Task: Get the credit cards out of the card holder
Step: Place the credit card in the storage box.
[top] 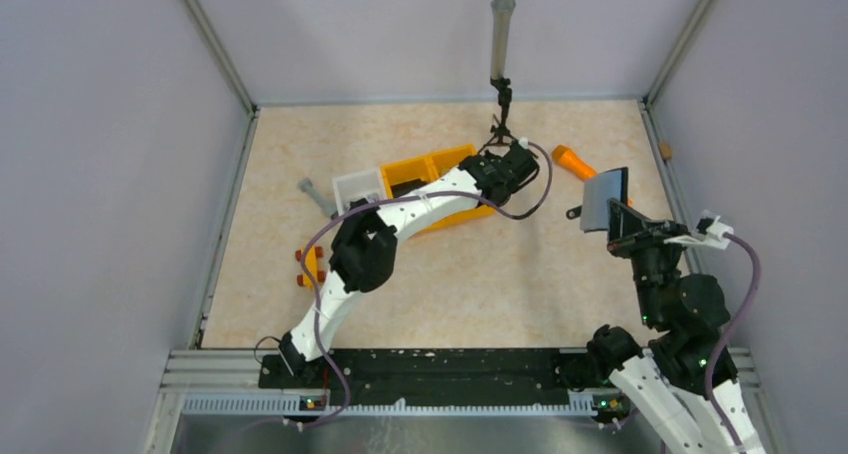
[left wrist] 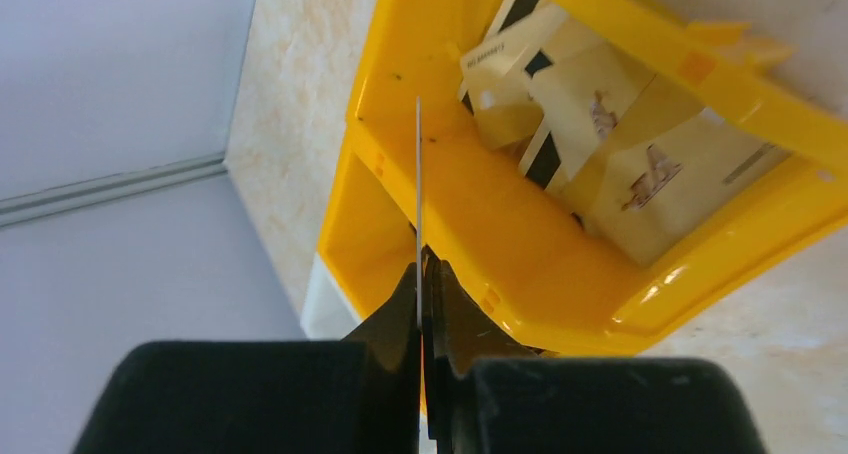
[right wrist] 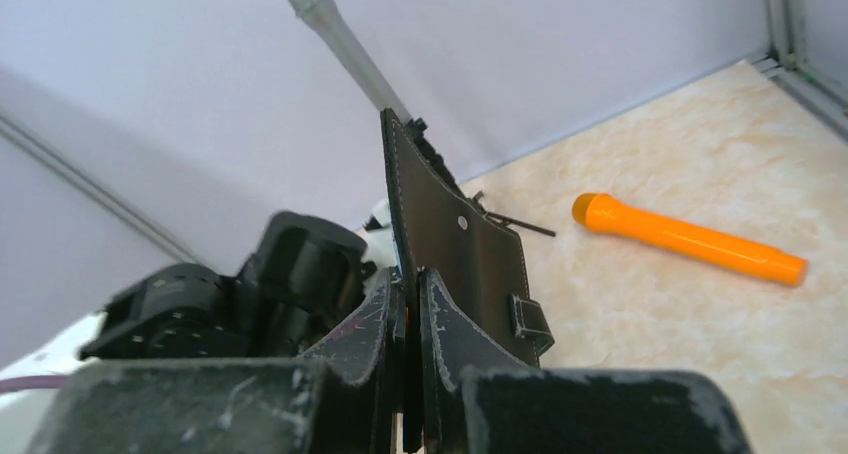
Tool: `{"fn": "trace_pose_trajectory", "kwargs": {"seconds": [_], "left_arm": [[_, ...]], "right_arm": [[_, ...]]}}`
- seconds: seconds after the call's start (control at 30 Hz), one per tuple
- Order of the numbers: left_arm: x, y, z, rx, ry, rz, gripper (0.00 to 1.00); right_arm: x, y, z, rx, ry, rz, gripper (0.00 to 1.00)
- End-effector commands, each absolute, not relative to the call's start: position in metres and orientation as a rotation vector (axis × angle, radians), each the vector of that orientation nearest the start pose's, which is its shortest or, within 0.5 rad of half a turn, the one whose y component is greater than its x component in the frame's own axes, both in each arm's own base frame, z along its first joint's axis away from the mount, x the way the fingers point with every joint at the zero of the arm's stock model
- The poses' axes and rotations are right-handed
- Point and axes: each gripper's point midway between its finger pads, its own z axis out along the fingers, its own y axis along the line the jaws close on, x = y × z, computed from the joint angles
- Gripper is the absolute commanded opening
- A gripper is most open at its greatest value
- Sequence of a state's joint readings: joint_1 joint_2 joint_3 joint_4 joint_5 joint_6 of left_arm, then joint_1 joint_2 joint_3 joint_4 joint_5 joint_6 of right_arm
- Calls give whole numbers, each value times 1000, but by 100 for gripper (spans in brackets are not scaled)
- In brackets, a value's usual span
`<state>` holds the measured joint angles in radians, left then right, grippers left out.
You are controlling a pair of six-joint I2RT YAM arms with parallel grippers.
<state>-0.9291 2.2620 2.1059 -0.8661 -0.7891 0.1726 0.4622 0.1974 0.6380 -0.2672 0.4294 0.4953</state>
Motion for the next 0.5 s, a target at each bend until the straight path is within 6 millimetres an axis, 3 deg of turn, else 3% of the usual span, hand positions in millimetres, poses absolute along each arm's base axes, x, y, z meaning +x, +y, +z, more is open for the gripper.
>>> {"fn": "trace_pose_trajectory", "kwargs": {"seconds": [0.0,0.17,0.47], "left_arm": [[420,-306,177,1066,1969,915,0],[430,-315,159,1118,1933,960,0],[447,-323,131,1156,1909,996,1]], "right_arm": [[184,4,356,467,1271,402,0],[173,-7,363,495,1237,389,0],[172,-3,358,510,1244,429,0]]}}
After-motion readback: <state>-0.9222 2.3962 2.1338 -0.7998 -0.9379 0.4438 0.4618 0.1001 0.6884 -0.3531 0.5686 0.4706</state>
